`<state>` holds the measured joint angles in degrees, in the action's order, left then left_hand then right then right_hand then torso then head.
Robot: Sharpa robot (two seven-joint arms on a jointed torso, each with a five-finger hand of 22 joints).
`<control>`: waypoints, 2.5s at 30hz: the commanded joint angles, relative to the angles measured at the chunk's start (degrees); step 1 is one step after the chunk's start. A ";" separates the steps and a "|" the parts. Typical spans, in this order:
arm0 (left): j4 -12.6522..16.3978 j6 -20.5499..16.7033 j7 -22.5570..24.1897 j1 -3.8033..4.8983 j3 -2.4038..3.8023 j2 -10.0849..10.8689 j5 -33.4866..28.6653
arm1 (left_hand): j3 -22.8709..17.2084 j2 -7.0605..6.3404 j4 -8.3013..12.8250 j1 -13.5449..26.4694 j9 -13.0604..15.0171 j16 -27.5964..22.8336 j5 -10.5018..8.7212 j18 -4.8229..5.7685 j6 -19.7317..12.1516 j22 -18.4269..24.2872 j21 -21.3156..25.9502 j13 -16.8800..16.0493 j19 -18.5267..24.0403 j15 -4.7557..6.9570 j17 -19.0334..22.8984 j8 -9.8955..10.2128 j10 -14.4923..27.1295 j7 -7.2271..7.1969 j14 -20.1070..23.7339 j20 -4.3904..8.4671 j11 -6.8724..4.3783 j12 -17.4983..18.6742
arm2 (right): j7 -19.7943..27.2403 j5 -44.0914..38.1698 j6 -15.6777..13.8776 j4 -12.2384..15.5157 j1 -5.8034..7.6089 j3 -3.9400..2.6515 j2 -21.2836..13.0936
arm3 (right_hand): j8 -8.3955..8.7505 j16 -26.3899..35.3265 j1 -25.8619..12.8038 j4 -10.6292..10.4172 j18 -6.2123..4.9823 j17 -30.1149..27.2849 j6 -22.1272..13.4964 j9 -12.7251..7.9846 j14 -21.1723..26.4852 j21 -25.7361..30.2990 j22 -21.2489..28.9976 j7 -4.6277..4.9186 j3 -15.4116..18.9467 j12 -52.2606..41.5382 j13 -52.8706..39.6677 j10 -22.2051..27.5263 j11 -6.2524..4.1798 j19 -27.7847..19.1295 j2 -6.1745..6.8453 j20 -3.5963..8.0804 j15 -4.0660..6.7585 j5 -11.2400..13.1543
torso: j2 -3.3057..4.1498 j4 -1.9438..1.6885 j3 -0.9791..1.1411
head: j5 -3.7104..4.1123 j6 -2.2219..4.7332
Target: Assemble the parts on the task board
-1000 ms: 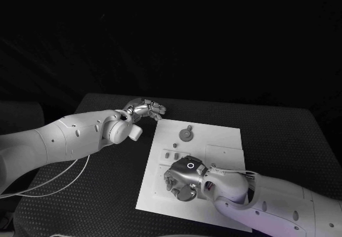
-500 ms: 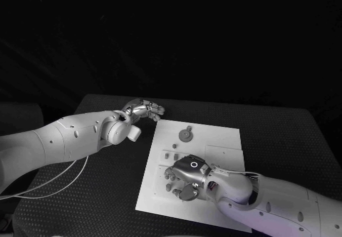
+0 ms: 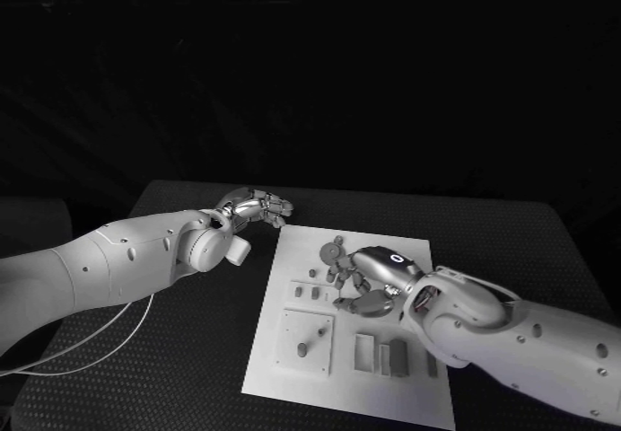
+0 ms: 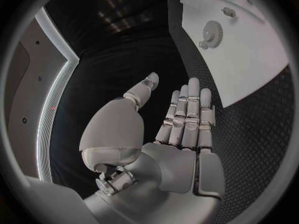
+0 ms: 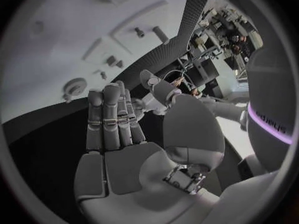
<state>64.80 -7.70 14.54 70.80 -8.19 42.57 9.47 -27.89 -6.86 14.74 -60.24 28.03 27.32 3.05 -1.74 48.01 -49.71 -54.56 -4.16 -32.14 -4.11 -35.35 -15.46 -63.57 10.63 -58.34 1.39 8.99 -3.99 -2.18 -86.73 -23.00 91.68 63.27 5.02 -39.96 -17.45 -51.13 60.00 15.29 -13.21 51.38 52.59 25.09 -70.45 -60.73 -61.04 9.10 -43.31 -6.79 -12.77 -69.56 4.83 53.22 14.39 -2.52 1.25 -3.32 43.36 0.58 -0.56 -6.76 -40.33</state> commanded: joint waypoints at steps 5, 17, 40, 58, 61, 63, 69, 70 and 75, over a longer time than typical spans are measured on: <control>-0.73 0.53 0.76 -0.28 0.04 -0.42 -0.25 | 0.32 0.69 -0.11 0.28 -0.09 -0.52 -0.07 -0.60 0.14 -0.22 0.25 -0.25 -0.24 -0.03 -0.29 -0.52 -1.54 -0.21 -0.47 0.13 -0.48 -0.66 | -0.84 19.36 11.71 0.28 2.75 -0.01 -6.74 | -1.67 -0.21 -2.38 0.60 -1.79 0.15 2.04 1.42 0.48 -0.17 -0.27 -0.99 2.07 -6.21 -3.48 -2.28 -1.55 -0.57 -1.78 -0.48 1.83 -0.07 | -0.50 0.58 0.11 | 1.50 0.89; -1.47 0.82 0.75 -1.01 0.04 -1.21 -0.41 | 0.37 0.71 -0.15 0.38 -0.10 -0.58 -0.07 -0.59 0.23 -0.25 0.26 -0.28 -0.22 -0.03 -0.35 -0.60 -1.79 -0.24 -0.48 0.13 -0.58 -0.74 | -14.74 31.55 28.29 0.43 3.20 0.52 -14.14 | -1.75 -12.19 -10.61 -0.73 -1.79 7.68 1.26 5.53 0.10 -5.17 -3.23 -2.44 10.81 -47.03 -35.26 8.22 -4.61 0.99 -4.05 1.69 4.56 0.11 | -1.21 1.17 0.48 | 3.02 0.07; -1.38 0.87 0.66 -1.18 0.03 -1.04 -0.43 | 0.55 0.55 -0.30 0.73 -0.14 -0.69 -0.07 -0.55 0.24 -0.29 0.28 -0.25 -0.18 -0.04 -0.44 -0.65 -1.84 -0.25 -0.47 0.12 -0.60 -0.68 | -26.90 30.99 27.73 5.82 3.20 3.53 -15.99 | -1.41 -18.55 -18.06 -7.66 -1.79 13.08 2.66 7.62 -2.43 -8.53 -3.77 -3.55 6.40 -59.08 -43.94 6.03 -5.71 4.77 -2.67 5.26 5.73 0.52 | -1.21 1.18 0.25 | 3.58 -1.08; -0.86 1.13 0.56 -1.18 0.03 -0.98 -0.43 | 0.61 0.49 -0.41 0.94 -0.17 -0.76 -0.07 -0.55 0.21 -0.31 0.30 -0.23 -0.15 -0.05 -0.50 -0.66 -1.84 -0.25 -0.45 0.12 -0.59 -0.63 | -28.09 30.38 26.48 4.75 1.93 5.79 -11.97 | -0.83 -18.65 -20.62 -9.72 -1.79 13.52 2.92 7.30 -2.67 -8.94 -3.75 -3.50 5.42 -59.60 -44.55 5.79 -5.66 4.88 -0.75 5.72 5.66 0.51 | -1.18 1.04 0.26 | 3.58 -1.61; -0.83 1.14 0.53 -1.18 0.03 -0.91 -0.43 | 0.62 0.49 -0.43 0.95 -0.18 -0.77 -0.07 -0.55 0.20 -0.32 0.30 -0.22 -0.14 -0.05 -0.50 -0.66 -1.84 -0.25 -0.45 0.12 -0.59 -0.62 | -28.27 29.94 26.21 4.34 1.67 5.97 -11.28 | -0.72 -18.63 -20.66 -9.72 -1.79 13.56 2.82 7.25 -2.62 -8.95 -3.75 -3.47 5.32 -59.59 -44.60 5.86 -5.63 4.82 -0.61 5.75 5.64 0.51 | -1.20 1.07 0.27 | 3.49 -1.69; -0.82 1.25 0.48 -1.18 0.03 -0.95 -0.43 | 0.62 0.49 -0.43 0.96 -0.18 -0.78 -0.07 -0.55 0.20 -0.32 0.31 -0.22 -0.14 -0.05 -0.51 -0.66 -1.84 -0.25 -0.45 0.12 -0.59 -0.62 | -28.51 29.13 25.73 4.16 1.51 6.12 -11.02 | -0.70 -18.63 -20.67 -9.72 -1.79 13.57 2.80 7.24 -2.61 -8.96 -3.75 -3.47 5.31 -59.59 -44.61 5.87 -5.62 4.80 -0.59 5.76 5.63 0.51 | -1.18 1.13 0.31 | 3.37 -1.73; -0.76 1.29 0.48 -1.18 0.03 -0.91 -0.43 | 0.62 0.49 -0.44 0.98 -0.19 -0.79 -0.08 -0.55 0.19 -0.32 0.31 -0.22 -0.13 -0.05 -0.51 -0.65 -1.83 -0.25 -0.45 0.12 -0.58 -0.60 | -28.90 27.60 24.58 3.51 1.09 6.40 -9.62 | -0.66 -18.63 -20.50 -9.65 -1.79 13.62 2.86 7.23 -2.59 -9.00 -3.76 -3.46 5.04 -59.62 -44.67 5.91 -5.61 4.75 -0.80 5.81 5.61 0.51 | -1.19 1.11 0.32 | 3.27 -1.80; -0.75 1.34 0.46 -1.18 0.03 -0.91 -0.43 | 0.62 0.49 -0.45 0.99 -0.19 -0.80 -0.08 -0.55 0.18 -0.32 0.31 -0.21 -0.13 -0.05 -0.52 -0.65 -1.83 -0.25 -0.45 0.12 -0.58 -0.60 | -28.94 27.59 24.13 3.41 1.02 6.43 -9.44 | -0.66 -18.63 -20.45 -9.62 -1.79 13.64 2.89 7.22 -2.59 -9.02 -3.77 -3.46 4.97 -59.63 -44.69 5.91 -5.61 4.74 -0.90 5.83 5.61 0.51 | -1.19 1.11 0.32 | 3.27 -1.80; -0.73 1.30 0.45 -1.18 0.03 -0.90 -0.43 | 0.62 0.50 -0.47 1.01 -0.20 -0.81 -0.07 -0.55 0.17 -0.33 0.32 -0.21 -0.13 -0.06 -0.53 -0.65 -1.82 -0.24 -0.44 0.12 -0.58 -0.59 | -29.01 27.52 23.33 3.22 0.96 6.45 -9.27 | -0.75 -18.69 -19.82 -9.11 -1.79 13.75 3.29 7.26 -2.68 -9.20 -3.82 -3.53 4.46 -59.76 -44.83 5.79 -5.68 4.72 -2.11 5.94 5.64 0.52 | -1.19 1.11 0.29 | 3.10 -1.78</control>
<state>63.89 -7.31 14.55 69.60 -8.20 41.72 9.33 -27.46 -6.41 14.32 -59.79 27.90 26.84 3.05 -1.24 48.01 -49.98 -54.56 -4.33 -32.14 -4.11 -35.80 -15.81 -65.22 10.63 -58.34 1.39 8.40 -4.38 -30.16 -57.52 1.65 95.36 64.67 11.13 -49.32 -18.54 -69.49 40.06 6.27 -12.40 65.06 56.05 32.68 -73.01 -69.67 -64.81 5.83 -38.62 -66.30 -57.53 -63.70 -0.63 58.02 12.68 3.12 7.13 -2.88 42.18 1.67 -0.25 -3.57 -42.12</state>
